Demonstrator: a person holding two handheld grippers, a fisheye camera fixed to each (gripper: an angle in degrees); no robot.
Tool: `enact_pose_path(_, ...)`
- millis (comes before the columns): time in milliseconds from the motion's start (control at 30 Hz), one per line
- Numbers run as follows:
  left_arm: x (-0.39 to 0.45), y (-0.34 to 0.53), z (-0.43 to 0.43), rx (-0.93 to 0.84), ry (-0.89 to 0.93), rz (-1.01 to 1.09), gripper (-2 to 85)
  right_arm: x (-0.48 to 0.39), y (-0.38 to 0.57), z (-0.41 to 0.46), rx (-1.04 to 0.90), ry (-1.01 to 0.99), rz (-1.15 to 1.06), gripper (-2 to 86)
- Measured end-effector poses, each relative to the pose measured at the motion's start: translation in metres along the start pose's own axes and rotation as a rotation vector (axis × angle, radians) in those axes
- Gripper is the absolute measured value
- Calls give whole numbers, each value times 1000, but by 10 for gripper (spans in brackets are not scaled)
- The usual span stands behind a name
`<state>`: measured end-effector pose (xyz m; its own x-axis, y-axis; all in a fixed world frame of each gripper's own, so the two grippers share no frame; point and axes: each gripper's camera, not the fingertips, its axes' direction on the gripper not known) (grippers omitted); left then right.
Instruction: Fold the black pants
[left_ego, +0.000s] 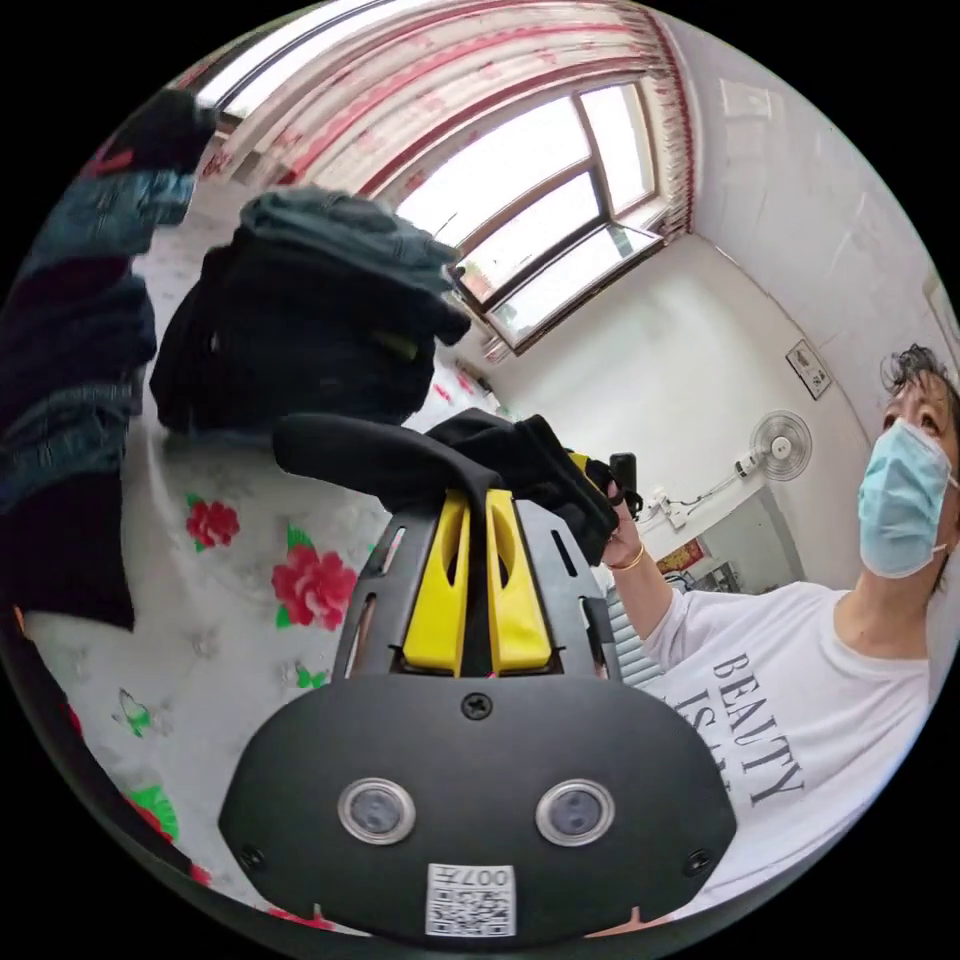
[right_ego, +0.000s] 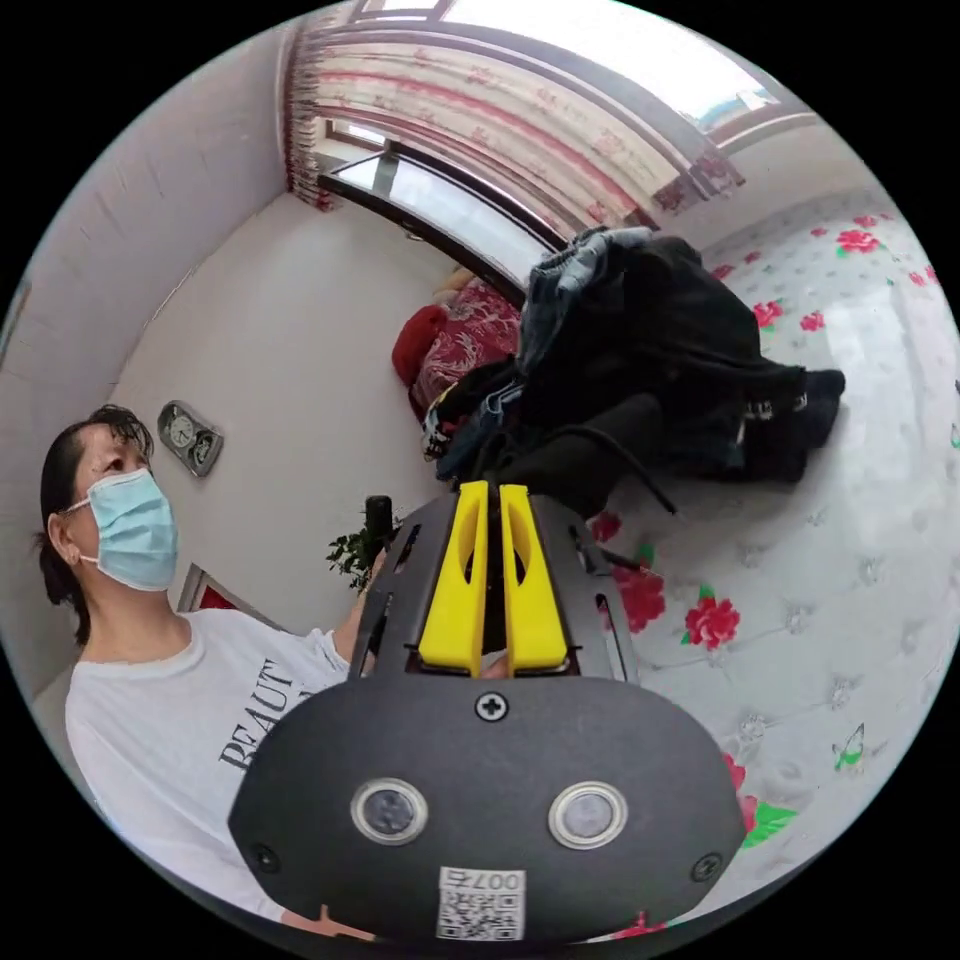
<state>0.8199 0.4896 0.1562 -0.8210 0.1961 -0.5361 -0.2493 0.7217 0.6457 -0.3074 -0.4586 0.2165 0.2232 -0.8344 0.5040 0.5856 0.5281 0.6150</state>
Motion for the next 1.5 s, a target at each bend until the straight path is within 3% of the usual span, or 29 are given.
enact_pose_path(167, 30, -135, -65, 168, -77, 117, 21, -63, -109, -6, 195, -63, -119, 0)
enact_pose_path(267, 27, -203, -69, 230, -233, 131, 59, -62, -162, 14, 287, -20, -74, 1)
enact_pose_path(333, -5, -231, -47, 207, -462, 78, 81, -40, -183, 31, 326, 33, 11, 3)
enact_pose_path(433, -67, -226, 7, 58, -712, -1, 84, 4, -193, 72, 253, 201, 119, 8)
enact_pose_path(500, -92, -206, 38, -13, -769, 30, 79, 17, -171, 85, 231, 307, 69, 15)
enact_pose_path(600, -111, -174, 66, -11, -857, 88, 64, 19, -139, 77, 233, 307, -32, 28)
enact_pose_path(833, -115, -170, 105, 28, -835, 145, 54, 23, -70, 60, 160, 469, -111, 53)
enact_pose_path(1000, -119, -160, 134, 22, -893, 159, 24, 49, -7, 44, 96, 562, -48, 64)
enact_pose_path(1100, -123, -153, 146, 38, -923, 149, 14, 52, 0, 39, 135, 509, -24, 68)
enact_pose_path(1300, -122, -135, 150, 64, -954, 175, 45, 10, -50, 83, 114, 477, -230, 72)
enact_pose_path(1500, -122, -83, 111, 128, -909, 192, 51, 66, -16, 102, 14, 603, -58, 70)
